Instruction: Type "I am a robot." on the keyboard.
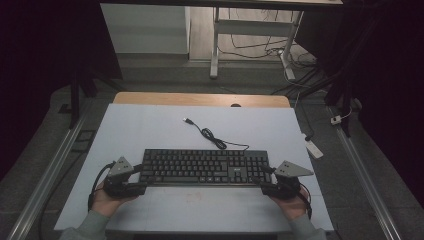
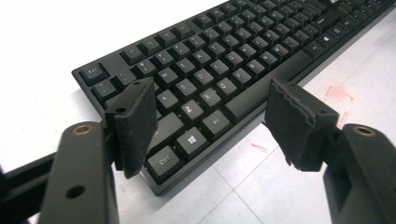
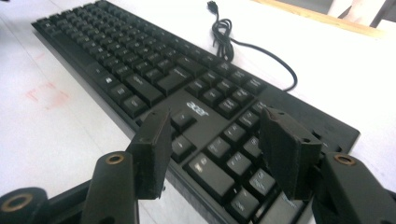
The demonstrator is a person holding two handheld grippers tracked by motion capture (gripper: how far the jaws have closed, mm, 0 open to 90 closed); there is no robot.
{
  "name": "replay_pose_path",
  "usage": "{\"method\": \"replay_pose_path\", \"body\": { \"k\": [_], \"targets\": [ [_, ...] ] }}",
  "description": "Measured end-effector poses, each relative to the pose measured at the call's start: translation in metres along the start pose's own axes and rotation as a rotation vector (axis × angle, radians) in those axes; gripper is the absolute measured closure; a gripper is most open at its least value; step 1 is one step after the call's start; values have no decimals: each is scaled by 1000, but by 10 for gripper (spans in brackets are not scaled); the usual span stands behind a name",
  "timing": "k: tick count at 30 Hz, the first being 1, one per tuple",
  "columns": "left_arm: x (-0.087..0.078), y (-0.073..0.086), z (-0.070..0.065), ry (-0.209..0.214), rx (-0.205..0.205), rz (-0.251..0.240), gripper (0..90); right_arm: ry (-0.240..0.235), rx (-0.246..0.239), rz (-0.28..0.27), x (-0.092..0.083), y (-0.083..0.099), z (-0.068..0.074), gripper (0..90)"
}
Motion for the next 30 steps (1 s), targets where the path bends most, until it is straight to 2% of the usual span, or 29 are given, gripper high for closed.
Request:
{"method": "replay_pose_path", "body": {
  "k": [7, 12, 14, 20, 26, 30],
  "targets": [
    [2, -2, 0, 2, -2, -3, 402, -29, 9, 1, 14, -11, 10, 443],
    [4, -2, 1, 3, 0, -6, 460, -38, -13, 12, 25, -20, 18, 454],
    [3, -2, 1, 3, 4, -7, 509, -34, -22, 10, 29, -24, 21, 474],
    [6, -2, 1, 3, 11, 6, 686, -45, -36, 12, 44, -36, 31, 642],
    [7, -2, 4, -8, 9, 9, 832, -109, -61, 28, 60, -44, 46, 818],
    [7, -2, 4, -11, 12, 12, 884, -133, -72, 32, 67, -49, 53, 894]
  ]
}}
Point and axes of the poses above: each handheld gripper's, and its own axes: x roughly forward along the jaws, y roughly out of its underside, z roughly to its left, the point moved 7 cm from there along x, roughly forward along the jaws, and after that the axes turned 2 degrees about x, right-handed, at the moved point
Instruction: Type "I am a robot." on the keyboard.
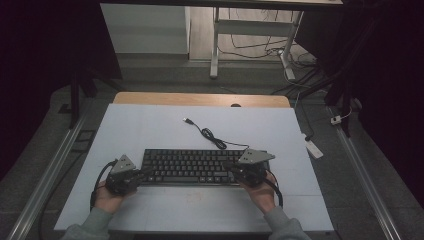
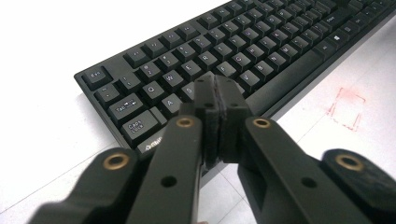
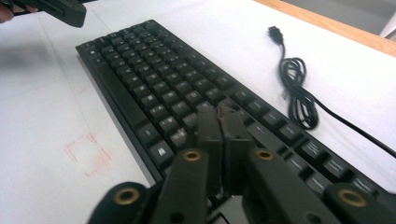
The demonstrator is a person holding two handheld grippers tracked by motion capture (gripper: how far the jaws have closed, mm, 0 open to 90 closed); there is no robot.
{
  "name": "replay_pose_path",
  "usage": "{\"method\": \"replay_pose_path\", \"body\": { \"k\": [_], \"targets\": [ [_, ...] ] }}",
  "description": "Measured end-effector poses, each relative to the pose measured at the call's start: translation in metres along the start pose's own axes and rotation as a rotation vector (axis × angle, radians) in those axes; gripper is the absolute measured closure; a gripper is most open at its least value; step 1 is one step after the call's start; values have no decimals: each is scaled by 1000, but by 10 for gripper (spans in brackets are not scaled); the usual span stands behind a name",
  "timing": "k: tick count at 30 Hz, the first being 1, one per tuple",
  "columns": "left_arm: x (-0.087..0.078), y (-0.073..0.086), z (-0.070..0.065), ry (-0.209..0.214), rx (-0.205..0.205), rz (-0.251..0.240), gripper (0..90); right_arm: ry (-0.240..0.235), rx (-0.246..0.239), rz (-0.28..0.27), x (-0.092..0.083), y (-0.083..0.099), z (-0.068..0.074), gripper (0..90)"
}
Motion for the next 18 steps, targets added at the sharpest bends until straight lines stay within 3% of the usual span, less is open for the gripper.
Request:
{"method": "replay_pose_path", "body": {
  "k": [18],
  "targets": [
    [9, 2, 4, -12, 6, 49, 890, -36, 8, 41, 27, -6, 10, 895]
  ]
}}
Point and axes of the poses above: each handheld gripper's, and its own axes: x roughly forward along the jaws, y roughly out of its underside, z roughly to its left, the point moved 7 cm from there along x, roughly forward along the jaws, and after that the axes turned 2 degrees about x, right-handed, at the moved point
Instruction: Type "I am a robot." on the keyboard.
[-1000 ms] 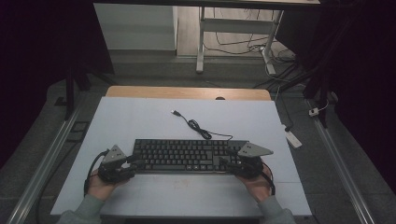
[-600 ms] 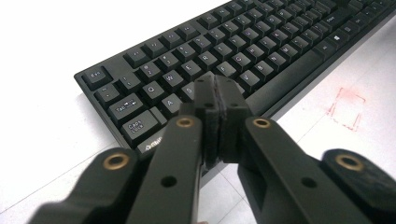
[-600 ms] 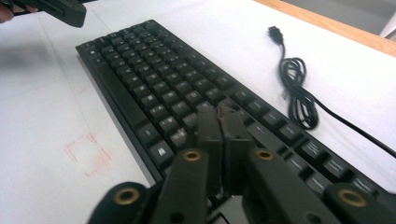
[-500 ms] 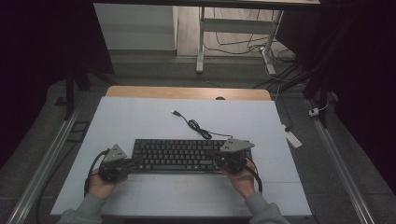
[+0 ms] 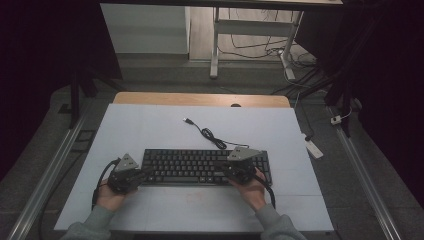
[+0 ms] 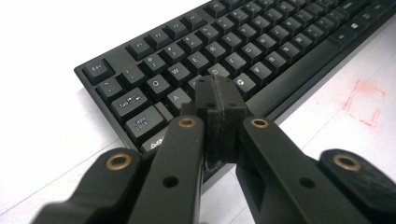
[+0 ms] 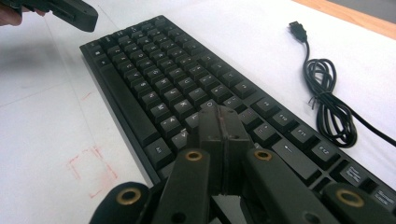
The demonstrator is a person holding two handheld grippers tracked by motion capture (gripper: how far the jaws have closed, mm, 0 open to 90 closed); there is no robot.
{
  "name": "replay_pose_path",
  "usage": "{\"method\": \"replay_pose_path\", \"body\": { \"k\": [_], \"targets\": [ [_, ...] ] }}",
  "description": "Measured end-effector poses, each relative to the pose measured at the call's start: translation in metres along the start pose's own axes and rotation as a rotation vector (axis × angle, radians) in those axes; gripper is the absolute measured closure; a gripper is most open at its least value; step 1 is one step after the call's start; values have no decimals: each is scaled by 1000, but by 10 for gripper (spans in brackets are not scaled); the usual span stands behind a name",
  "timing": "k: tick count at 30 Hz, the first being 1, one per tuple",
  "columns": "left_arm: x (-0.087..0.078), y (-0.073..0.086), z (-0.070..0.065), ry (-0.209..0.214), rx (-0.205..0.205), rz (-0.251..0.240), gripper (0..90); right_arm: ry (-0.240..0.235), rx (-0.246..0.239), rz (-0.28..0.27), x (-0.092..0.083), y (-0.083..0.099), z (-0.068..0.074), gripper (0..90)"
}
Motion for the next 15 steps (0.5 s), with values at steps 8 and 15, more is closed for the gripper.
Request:
{"method": "replay_pose_path", "body": {
  "k": [8, 15],
  "targets": [
    [5, 2, 5, -25, 2, 30, 890, -20, -3, 8, 17, -7, 2, 895],
    [10, 4, 9, -41, 10, 50, 889, -25, -24, 20, 34, -14, 4, 895]
  ]
}}
Point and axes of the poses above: each handheld gripper's, and its own axes: x roughly forward along the jaws, y roughly out of its underside, z roughly to its left, the point moved 7 cm from there along x, roughly forward along the jaws, and after that the axes turned 2 degrees about x, right-handed, at the moved point
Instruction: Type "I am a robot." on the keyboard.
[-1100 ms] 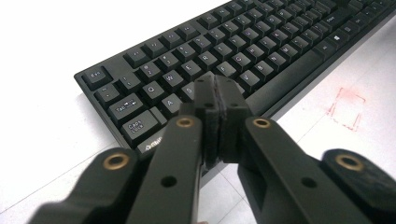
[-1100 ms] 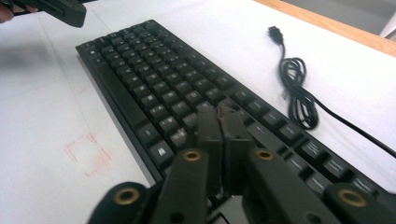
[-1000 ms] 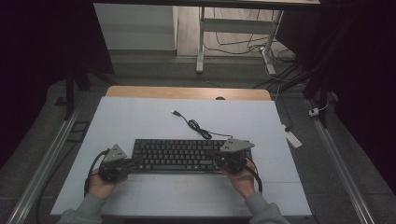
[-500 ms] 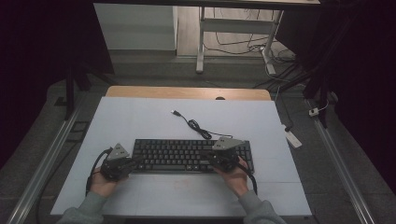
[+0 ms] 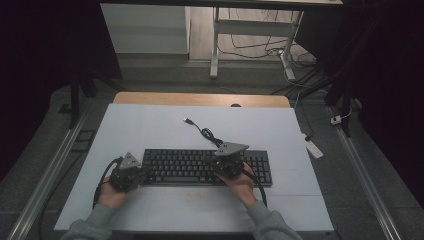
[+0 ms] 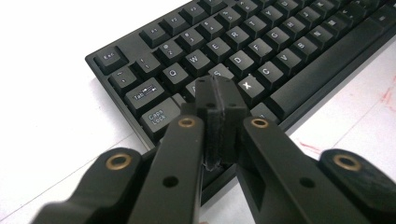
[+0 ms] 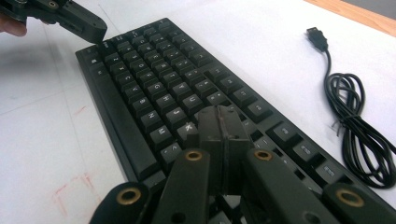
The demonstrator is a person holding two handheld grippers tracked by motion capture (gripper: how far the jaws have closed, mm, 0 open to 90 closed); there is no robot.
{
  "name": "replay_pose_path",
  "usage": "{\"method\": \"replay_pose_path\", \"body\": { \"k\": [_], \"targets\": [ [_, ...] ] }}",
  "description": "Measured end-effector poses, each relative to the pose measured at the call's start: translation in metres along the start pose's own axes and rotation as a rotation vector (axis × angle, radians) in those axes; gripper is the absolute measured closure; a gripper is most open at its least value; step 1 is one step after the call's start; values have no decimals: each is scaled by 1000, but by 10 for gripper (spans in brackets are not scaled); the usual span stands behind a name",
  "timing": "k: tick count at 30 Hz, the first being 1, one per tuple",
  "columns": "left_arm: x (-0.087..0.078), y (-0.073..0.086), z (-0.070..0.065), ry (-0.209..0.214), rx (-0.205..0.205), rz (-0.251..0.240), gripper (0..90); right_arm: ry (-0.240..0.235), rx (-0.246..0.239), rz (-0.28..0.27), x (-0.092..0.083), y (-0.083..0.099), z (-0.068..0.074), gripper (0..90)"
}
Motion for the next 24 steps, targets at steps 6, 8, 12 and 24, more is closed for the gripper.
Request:
{"method": "replay_pose_path", "body": {
  "k": [6, 8, 12, 24],
  "targets": [
    [3, 2, 3, -11, -2, 12, 889, -7, -4, 4, 9, -4, 1, 895],
    [4, 3, 4, -13, 0, 17, 889, -12, -6, 0, 12, -5, 2, 895],
    [6, 5, 5, -17, 4, 24, 887, -7, -16, 9, 17, -7, 1, 895],
    [7, 6, 5, -19, 5, 26, 878, -8, -10, 27, 31, -8, 1, 895]
  ]
}}
Point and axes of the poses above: each handheld gripper's, and its own axes: x roughly forward along the jaws, y roughly out of its underside, z roughly to its left, the point moved 7 cm from there along x, roughly forward along the jaws, and after that the axes turned 2 degrees about x, right-handed, at the moved point
